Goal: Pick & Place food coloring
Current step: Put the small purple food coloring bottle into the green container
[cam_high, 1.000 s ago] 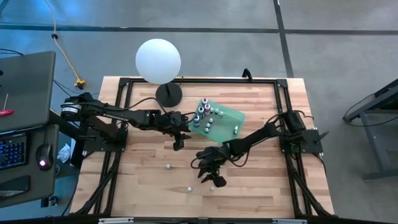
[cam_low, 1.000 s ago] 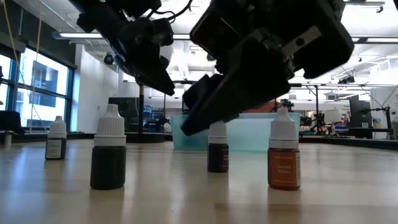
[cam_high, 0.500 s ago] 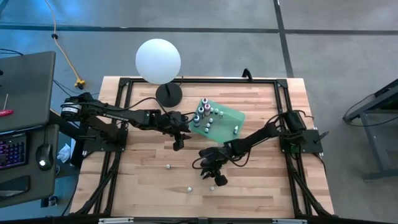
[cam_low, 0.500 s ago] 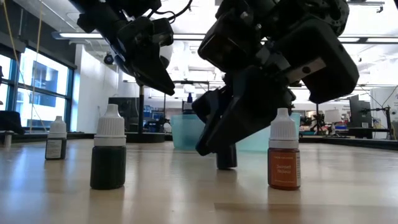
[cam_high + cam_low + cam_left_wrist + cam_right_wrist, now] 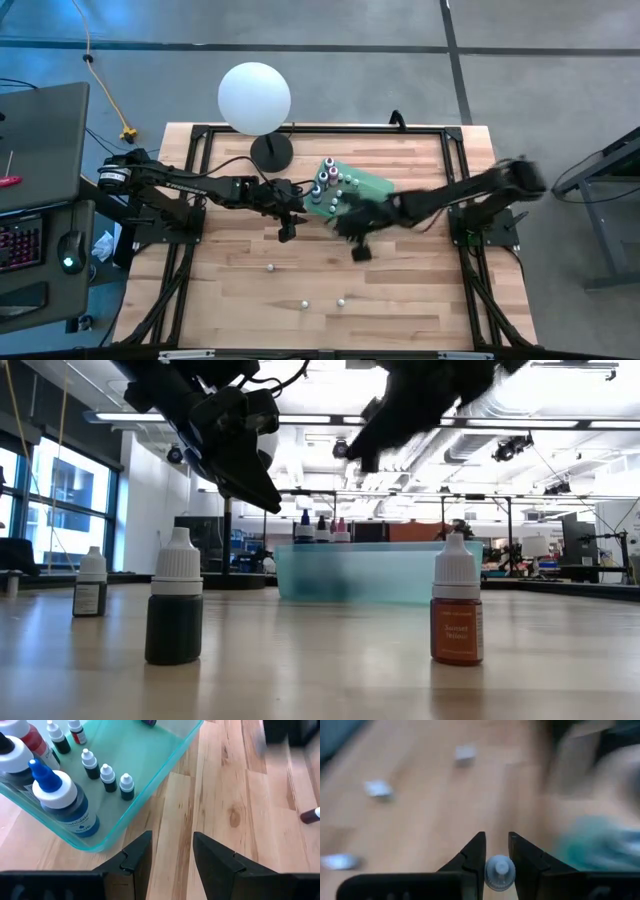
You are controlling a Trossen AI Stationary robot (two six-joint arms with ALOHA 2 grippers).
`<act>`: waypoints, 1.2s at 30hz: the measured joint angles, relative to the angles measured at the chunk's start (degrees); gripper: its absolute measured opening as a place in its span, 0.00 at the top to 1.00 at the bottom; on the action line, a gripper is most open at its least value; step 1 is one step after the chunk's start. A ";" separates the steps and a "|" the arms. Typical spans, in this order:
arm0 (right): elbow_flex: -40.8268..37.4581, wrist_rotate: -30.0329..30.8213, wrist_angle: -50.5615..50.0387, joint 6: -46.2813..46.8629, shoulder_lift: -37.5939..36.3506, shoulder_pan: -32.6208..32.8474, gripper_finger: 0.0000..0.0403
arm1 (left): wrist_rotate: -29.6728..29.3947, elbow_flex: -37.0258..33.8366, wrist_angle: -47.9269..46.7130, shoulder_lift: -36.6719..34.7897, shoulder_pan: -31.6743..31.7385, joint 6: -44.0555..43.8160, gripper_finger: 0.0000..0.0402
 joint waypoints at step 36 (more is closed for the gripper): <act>-23.54 -3.33 18.89 -5.56 1.61 -31.66 0.70 | -0.33 0.02 4.16 -0.02 0.00 0.24 0.65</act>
